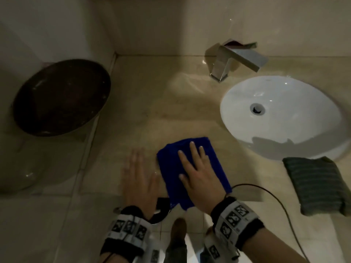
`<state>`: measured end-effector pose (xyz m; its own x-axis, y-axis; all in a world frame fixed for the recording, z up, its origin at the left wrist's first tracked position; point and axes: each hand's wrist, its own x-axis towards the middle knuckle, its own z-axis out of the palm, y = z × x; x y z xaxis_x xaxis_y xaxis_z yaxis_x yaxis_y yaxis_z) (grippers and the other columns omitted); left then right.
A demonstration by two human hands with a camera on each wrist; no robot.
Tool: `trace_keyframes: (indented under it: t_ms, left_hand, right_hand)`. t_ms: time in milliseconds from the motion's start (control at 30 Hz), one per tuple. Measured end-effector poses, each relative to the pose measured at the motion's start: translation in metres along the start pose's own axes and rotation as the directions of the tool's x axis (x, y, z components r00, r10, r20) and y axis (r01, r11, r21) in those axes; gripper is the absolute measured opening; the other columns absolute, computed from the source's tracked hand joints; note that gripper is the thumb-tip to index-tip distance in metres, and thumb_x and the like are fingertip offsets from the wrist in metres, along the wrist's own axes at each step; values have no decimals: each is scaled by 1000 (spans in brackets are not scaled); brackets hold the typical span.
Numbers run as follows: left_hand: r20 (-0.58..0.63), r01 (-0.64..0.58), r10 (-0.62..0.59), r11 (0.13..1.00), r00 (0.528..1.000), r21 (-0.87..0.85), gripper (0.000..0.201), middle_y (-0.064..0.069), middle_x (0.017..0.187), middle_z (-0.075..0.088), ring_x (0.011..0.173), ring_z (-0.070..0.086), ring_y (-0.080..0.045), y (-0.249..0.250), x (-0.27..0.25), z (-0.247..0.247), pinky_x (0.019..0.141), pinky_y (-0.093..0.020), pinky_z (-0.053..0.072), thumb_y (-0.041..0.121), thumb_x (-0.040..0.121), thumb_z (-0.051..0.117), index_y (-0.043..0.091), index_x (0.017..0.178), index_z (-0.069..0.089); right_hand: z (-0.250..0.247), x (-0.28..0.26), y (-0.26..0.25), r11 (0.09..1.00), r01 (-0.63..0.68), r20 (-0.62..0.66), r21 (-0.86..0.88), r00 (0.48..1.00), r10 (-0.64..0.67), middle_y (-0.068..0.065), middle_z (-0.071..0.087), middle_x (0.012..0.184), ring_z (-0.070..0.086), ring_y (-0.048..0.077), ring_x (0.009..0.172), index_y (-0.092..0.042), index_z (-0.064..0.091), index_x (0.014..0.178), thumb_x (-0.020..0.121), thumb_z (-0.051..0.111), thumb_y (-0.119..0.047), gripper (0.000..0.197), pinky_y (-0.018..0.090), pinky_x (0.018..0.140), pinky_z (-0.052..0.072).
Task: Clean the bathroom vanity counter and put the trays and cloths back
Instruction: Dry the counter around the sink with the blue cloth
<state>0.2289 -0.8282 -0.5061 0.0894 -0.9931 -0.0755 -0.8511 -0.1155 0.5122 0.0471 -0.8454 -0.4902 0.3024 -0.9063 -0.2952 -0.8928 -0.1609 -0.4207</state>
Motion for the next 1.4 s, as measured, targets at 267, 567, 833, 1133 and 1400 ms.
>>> trace_keyframes:
  t_ms: [267, 567, 833, 1133, 1400]
  left_hand:
    - [49, 107, -130, 941, 990, 321, 70, -3, 159, 16, 144, 18, -24, -9, 2, 24, 117, -49, 13, 54, 95, 7, 17, 153, 16]
    - [0, 92, -99, 919, 995, 383, 69, -7, 158, 20, 143, 21, -28, -6, 3, 26, 115, -52, 17, 49, 92, 22, 13, 152, 19]
    - [-8, 90, -95, 909, 995, 408, 70, -5, 159, 17, 145, 19, -26, -6, 3, 25, 116, -50, 16, 51, 94, 16, 15, 153, 13]
    - [34, 105, -128, 914, 991, 391, 70, -5, 159, 17, 145, 17, -27, -5, 4, 23, 115, -52, 18, 49, 93, 23, 14, 152, 17]
    - [217, -108, 47, 954, 975, 280, 79, 2, 156, -27, 146, -15, -23, 51, 72, 3, 117, -54, 2, 48, 95, 37, 29, 148, -18]
  right_hand:
    - [19, -30, 55, 964, -130, -94, -231, 989, 111, -3, -10, 160, -6, 30, 147, -43, -8, 149, 95, 1, -60, 57, 49, 115, -1]
    - [29, -14, 37, 904, -407, -279, -130, 890, 360, 9, 9, 160, 9, 40, 145, -31, 16, 152, 95, 16, -57, 63, 59, 113, 11]
    - [42, -6, 13, 965, -166, -223, -205, 968, 119, 3, 1, 161, 3, 34, 147, -38, 5, 152, 97, 21, -57, 60, 54, 115, 8]
    - [37, -27, 42, 884, -446, -308, -140, 868, 389, 11, 7, 160, 8, 40, 145, -35, 12, 152, 95, 18, -55, 61, 61, 114, 8]
    - [31, -33, 47, 916, -372, -214, -152, 917, 337, 9, -3, 161, -1, 37, 146, -31, 2, 153, 95, 10, -46, 61, 59, 116, 5]
